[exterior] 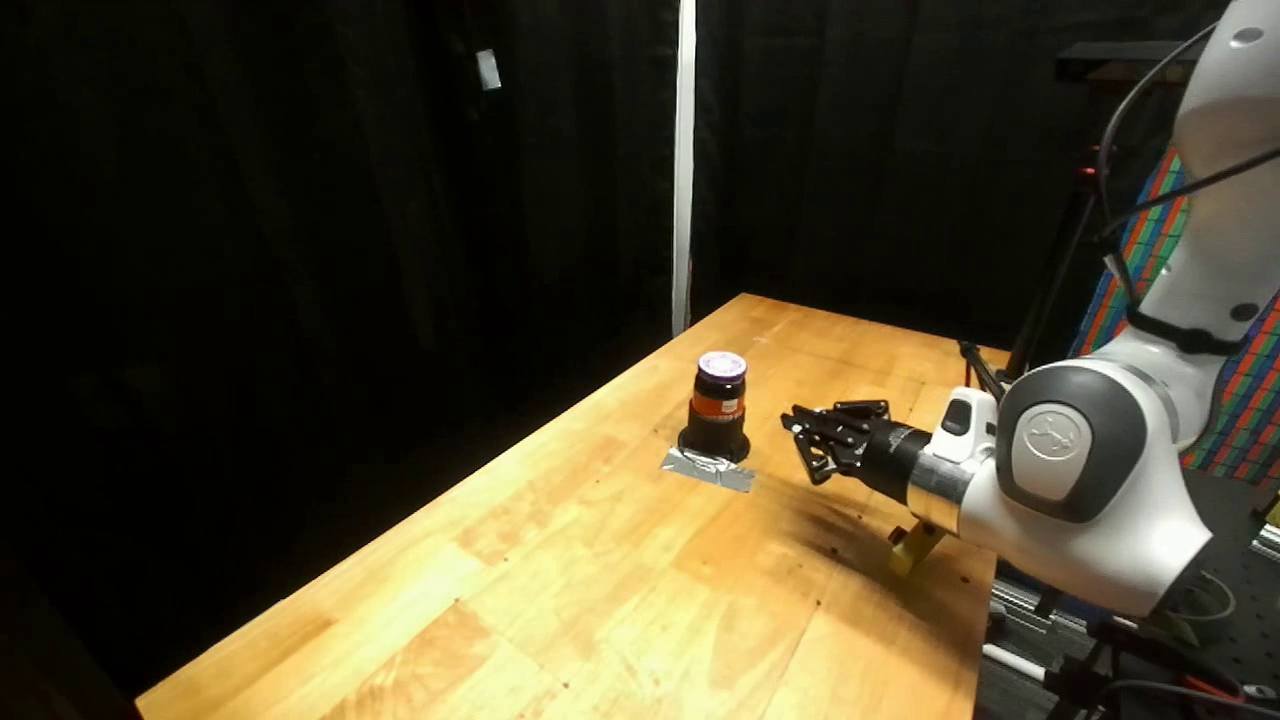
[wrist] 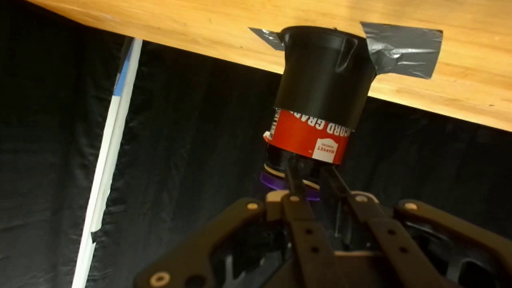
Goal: Put the elastic around the bottle
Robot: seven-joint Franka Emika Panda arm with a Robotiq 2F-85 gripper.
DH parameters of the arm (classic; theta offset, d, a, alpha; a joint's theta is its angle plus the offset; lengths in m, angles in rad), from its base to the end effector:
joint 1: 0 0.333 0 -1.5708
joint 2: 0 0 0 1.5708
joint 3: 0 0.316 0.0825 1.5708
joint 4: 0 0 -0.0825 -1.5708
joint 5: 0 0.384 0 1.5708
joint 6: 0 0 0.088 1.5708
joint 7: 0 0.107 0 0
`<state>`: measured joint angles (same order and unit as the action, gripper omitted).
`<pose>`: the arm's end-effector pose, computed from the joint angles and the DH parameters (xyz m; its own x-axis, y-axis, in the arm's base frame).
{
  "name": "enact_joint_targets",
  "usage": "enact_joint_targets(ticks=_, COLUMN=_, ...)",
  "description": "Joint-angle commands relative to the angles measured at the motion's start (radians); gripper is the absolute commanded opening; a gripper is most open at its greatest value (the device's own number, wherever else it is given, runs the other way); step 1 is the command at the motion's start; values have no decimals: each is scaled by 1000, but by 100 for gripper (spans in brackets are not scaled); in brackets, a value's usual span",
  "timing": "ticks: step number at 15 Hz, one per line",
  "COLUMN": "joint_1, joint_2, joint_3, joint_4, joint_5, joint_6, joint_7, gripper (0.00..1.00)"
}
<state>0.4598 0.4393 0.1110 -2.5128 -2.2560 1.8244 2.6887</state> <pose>0.3964 0.1860 0.1203 0.2293 0.2118 0.9500 -0.2350 -0.9351 0.2651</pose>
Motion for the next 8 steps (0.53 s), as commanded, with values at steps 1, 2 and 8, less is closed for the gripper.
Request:
enact_joint_targets(ticks=1, joint_1=-86, joint_2=28, joint_3=112, joint_4=-29, joint_5=-9, joint_6=-122, joint_7=5, gripper=20)
enact_joint_targets(ticks=2, joint_1=-98, joint_2=36, joint_3=131, joint_4=-31, joint_5=-11, joint_6=-143, joint_7=1, gripper=19)
enact_joint_targets(ticks=8, joint_1=-273, joint_2=-105, joint_3=232, joint_4=-73, joint_5=-25, joint_6=118, joint_7=-99, gripper=44)
